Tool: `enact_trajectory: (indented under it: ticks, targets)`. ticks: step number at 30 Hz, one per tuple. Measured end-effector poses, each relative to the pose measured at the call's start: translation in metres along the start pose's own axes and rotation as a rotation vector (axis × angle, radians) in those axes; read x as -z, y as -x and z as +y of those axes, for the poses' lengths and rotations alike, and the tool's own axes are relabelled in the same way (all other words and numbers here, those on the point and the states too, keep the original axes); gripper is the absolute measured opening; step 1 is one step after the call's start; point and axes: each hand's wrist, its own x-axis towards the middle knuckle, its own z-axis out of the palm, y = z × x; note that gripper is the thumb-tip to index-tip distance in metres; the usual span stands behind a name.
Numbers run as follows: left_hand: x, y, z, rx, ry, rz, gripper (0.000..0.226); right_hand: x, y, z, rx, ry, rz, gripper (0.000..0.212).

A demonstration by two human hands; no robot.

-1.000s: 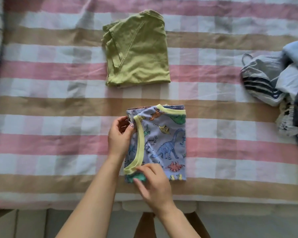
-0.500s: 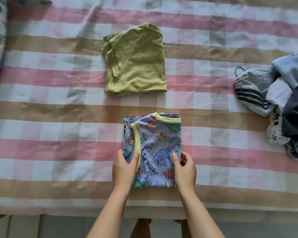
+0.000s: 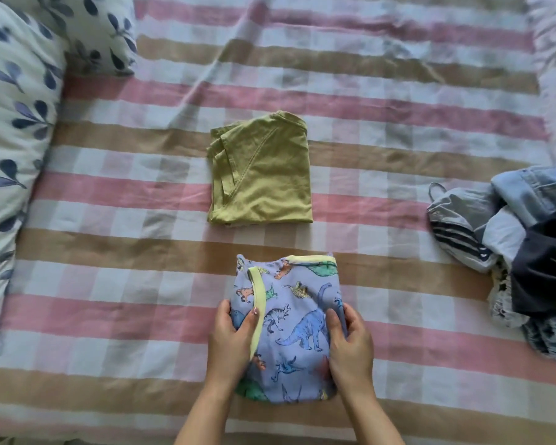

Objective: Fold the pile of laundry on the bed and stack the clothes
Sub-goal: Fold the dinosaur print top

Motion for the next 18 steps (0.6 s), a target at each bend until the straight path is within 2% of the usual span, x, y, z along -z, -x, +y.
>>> enact_trajectory:
  ticks: [4, 10, 14, 18]
  targets:
    - [0.011, -0.028, 0.057, -0.172, 0.068, 0.088, 0.015, -0.01, -0.034, -0.057, 0.124, -0.079, -0.015, 0.01]
    - [0.015, -0.139, 0.138, -0.36, 0.073, 0.14, 0.012, -0.063, -0.144, -0.138, 0.278, -0.105, -0.032, 0.011]
    - [0.005, -0.215, 0.161, -0.373, 0.049, 0.125, 0.016, -0.1, -0.214, -0.157, 0.294, -0.084, -0.043, 0.021]
    - [-0.006, -0.258, 0.149, -0.258, -0.009, 0.093, 0.023, -0.116, -0.245, -0.147, 0.211, -0.057, -0.084, 0.026]
